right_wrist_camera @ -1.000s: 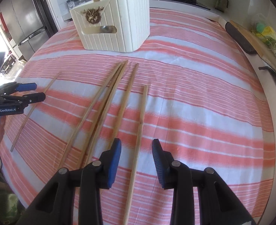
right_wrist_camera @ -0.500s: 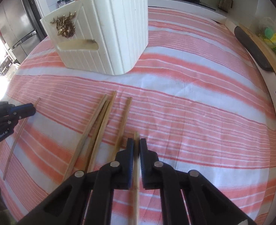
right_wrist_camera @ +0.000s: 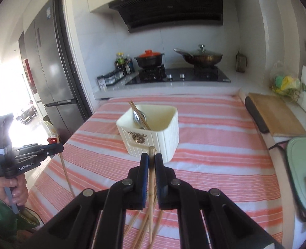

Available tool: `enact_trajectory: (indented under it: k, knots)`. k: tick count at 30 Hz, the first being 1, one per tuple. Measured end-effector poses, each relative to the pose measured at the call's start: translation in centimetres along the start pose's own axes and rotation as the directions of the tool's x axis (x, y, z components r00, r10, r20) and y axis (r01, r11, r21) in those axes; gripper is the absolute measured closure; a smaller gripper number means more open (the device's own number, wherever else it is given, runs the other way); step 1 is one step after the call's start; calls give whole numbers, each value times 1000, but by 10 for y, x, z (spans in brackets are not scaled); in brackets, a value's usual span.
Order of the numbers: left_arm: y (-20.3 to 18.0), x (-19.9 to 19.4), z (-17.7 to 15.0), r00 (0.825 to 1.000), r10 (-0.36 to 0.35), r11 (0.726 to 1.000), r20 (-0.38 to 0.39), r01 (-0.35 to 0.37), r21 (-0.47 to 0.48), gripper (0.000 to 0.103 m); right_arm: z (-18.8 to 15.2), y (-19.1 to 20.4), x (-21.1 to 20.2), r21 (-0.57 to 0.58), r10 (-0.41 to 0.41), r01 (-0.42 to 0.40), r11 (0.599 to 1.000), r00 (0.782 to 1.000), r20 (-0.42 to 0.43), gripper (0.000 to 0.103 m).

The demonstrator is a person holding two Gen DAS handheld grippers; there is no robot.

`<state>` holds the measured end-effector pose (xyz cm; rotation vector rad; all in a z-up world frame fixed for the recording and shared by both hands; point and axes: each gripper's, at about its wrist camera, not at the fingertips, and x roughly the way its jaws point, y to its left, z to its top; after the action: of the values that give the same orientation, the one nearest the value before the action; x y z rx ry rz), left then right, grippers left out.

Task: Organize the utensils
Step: 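Lower the chopstick into the holder with the left tool while the right tool lowers its chopstick in, then open both tools and withdraw them from the holder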

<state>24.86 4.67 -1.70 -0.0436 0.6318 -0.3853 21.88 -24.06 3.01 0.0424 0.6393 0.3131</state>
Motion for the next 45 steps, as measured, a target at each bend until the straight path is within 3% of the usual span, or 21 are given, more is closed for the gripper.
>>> enact_trajectory:
  k: [12,23,29,36,38,42,45]
  knots:
    - [-8,-41,8,994,-35,999,106,38,-20,99,14,26,-47,-46,-35,44,998,984,175,96]
    - [2,-52,45,987,-33,999,158,36,-17,100,29,16,-35,-19,-17,21,1000,980,198,97]
    - [17,-54,95,962,-13,998,274,30,-57,100,53,3,-30,33,-22,13,999,957,290,96]
    - [30,-15,145,929,41,991,367,10,-135,100,106,-1,-11,46,-29,11,999,908,418,96]
    - [30,7,154,934,47,990,353,3,-142,100,119,0,0,32,-27,14,999,894,448,97]
    - [29,59,159,958,52,990,281,-12,-143,100,136,6,42,-29,-35,54,998,889,457,97]
    - [29,101,153,979,64,990,193,-37,-136,100,137,7,90,-73,-43,75,995,929,369,96]
